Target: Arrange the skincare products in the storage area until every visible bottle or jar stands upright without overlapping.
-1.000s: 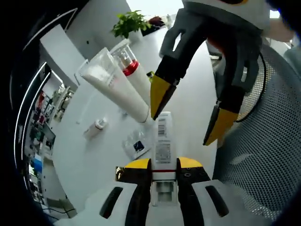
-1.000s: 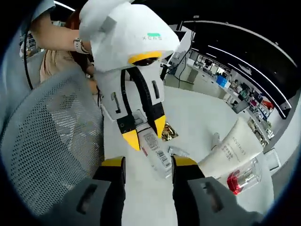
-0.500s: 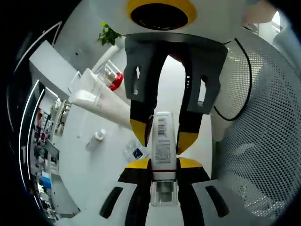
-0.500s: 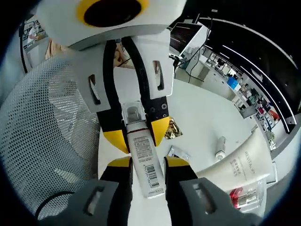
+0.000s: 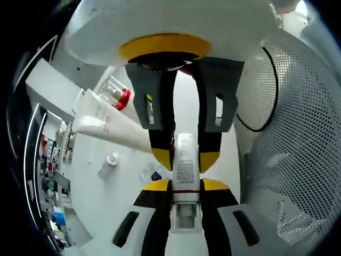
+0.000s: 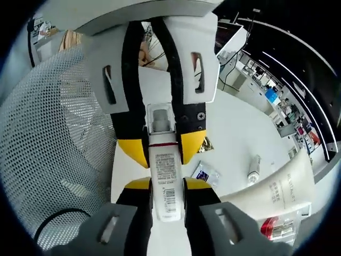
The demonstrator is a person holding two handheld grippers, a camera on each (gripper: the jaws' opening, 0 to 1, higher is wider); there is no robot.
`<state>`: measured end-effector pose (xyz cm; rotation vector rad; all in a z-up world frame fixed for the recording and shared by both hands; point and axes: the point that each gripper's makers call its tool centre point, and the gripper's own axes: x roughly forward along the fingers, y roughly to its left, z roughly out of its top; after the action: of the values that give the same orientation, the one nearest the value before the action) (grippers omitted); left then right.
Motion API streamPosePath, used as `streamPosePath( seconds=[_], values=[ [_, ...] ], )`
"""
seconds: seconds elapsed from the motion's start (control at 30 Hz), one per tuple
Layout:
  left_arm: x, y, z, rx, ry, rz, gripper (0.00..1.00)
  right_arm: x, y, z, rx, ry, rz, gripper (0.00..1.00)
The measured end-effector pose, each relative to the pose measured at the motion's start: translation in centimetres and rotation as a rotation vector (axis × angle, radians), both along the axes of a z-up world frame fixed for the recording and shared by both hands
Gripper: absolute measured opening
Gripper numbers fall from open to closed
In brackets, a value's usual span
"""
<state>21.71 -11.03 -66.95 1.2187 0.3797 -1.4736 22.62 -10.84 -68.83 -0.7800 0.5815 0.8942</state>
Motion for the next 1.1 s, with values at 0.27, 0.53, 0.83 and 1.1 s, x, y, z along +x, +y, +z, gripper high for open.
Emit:
streamPosePath(
  seconds=[0.27,0.53,0.83,1.1],
  values=[
    [-0.4,-0.3,-0.2,-0.061,0.092,-0.03,0.17,-0.6,-0.5,0.1,0.024,0.004,-0.005,0.18],
    [-0.4,-0.6,-0.4,-0.114,0.146,-0.033,0.18,-0.7,-0.7,0.1,0.006,-0.029,0.002,0.18],
    [0.5,0.4,-1.2,-0.172,0.215,0.04,0.27,-0.8,-1.4,0.3,-0.005,-0.043,0.0,0.18],
    [1.3,0.5,0.2,-0.35,0.418,0.181,0.28,-1.0,-2.5,1.5,0.165,-0.014,-0.09,0.18]
  ],
)
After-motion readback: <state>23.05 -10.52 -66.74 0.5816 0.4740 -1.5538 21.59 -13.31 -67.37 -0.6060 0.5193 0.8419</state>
